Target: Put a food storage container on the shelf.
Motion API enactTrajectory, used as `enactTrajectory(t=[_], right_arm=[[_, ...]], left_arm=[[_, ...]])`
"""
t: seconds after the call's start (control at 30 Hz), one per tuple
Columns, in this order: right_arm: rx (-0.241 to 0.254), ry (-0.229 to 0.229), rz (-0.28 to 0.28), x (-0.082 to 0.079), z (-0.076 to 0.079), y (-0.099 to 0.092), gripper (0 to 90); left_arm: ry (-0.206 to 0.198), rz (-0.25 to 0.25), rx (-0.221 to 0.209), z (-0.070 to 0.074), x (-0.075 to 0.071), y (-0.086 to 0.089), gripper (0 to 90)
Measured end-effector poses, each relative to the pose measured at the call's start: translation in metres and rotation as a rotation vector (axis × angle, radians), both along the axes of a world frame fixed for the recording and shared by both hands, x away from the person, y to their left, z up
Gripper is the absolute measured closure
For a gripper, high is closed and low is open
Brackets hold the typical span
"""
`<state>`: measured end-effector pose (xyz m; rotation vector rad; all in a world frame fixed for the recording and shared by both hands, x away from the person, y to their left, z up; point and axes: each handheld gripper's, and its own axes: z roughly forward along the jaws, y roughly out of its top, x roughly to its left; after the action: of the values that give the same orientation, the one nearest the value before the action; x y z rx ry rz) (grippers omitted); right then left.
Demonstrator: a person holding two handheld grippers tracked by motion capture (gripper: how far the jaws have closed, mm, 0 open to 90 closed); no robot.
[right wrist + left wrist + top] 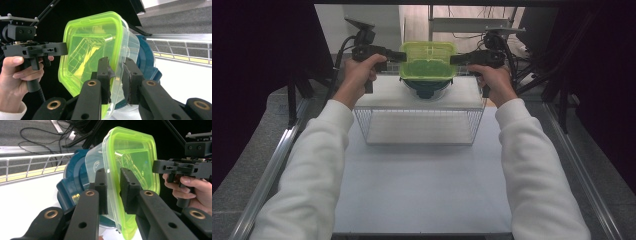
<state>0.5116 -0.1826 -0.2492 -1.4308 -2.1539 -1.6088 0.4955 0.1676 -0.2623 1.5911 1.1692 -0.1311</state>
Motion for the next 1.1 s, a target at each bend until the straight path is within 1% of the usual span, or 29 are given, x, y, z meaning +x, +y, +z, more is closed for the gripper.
enactTrajectory(t=[0.03,0.2,0.27,0.33,0.5,0.57,0.6,0.67,0.73,0.77,0.83,0.87,0.93,0.97,1.0,1.03,1.1], right_arm=[[0.001,0.013,-0.007,0.003,-0.001,0.001,75.2],[0.013,0.046,-0.024,0.01,-0.005,0.002,73.1],[0.025,0.06,-0.035,0.012,-0.007,0.003,72.2],[0.032,0.072,-0.042,0.014,-0.009,0.003,71.0],[0.053,0.077,-0.048,0.015,-0.012,0.003,69.2],[0.06,0.078,-0.046,0.015,-0.013,0.003,66.0],[0.062,0.077,-0.046,0.015,-0.014,0.003,63.4],[0.053,0.054,-0.045,0.013,-0.013,0.005,53.2],[0.039,0.028,-0.054,0.012,-0.011,0.008,43.0],[0.026,0.009,-0.066,0.011,-0.01,0.008,39.6],[0.01,-0.032,-0.071,0.008,-0.008,0.009,34.6],[0.002,-0.046,-0.071,0.007,-0.006,0.009,32.3],[-0.005,-0.058,-0.061,0.004,-0.004,0.007,29.1],[-0.011,-0.062,-0.055,0.003,-0.003,0.006,27.5],[-0.013,-0.063,-0.057,0.002,-0.002,0.005,26.6],[-0.014,-0.074,-0.06,0.0,-0.001,0.002,26.0],[-0.008,-0.084,-0.061,-0.003,0.001,-0.001,25.6]], left_arm=[[0.006,0.004,-0.003,0.0,0.001,0.0,76.7],[0.031,0.01,-0.024,-0.006,0.01,0.001,74.4],[0.044,0.018,-0.026,-0.008,0.013,0.0,73.1],[0.045,0.022,-0.022,-0.01,0.014,-0.001,71.8],[0.046,0.027,-0.034,-0.013,0.016,-0.001,69.8],[0.048,0.032,-0.032,-0.014,0.016,-0.001,67.9],[0.046,0.033,-0.03,-0.015,0.016,-0.001,65.3],[0.039,0.034,-0.018,-0.015,0.016,-0.002,57.6],[0.022,0.051,-0.01,-0.015,0.015,-0.003,46.4],[0.007,0.055,-0.008,-0.015,0.015,-0.003,40.9],[-0.013,0.064,0.006,-0.014,0.012,-0.004,30.9],[-0.025,0.066,0.014,-0.013,0.011,-0.005,27.2],[-0.056,0.081,0.033,-0.01,0.006,-0.005,21.9],[-0.069,0.081,0.04,-0.009,0.004,-0.004,20.3],[-0.087,0.081,0.036,-0.007,0.0,-0.004,19.6],[-0.092,0.075,0.042,-0.006,-0.001,-0.003,18.9],[-0.11,0.074,0.067,-0.004,-0.008,-0.004,18.2]])
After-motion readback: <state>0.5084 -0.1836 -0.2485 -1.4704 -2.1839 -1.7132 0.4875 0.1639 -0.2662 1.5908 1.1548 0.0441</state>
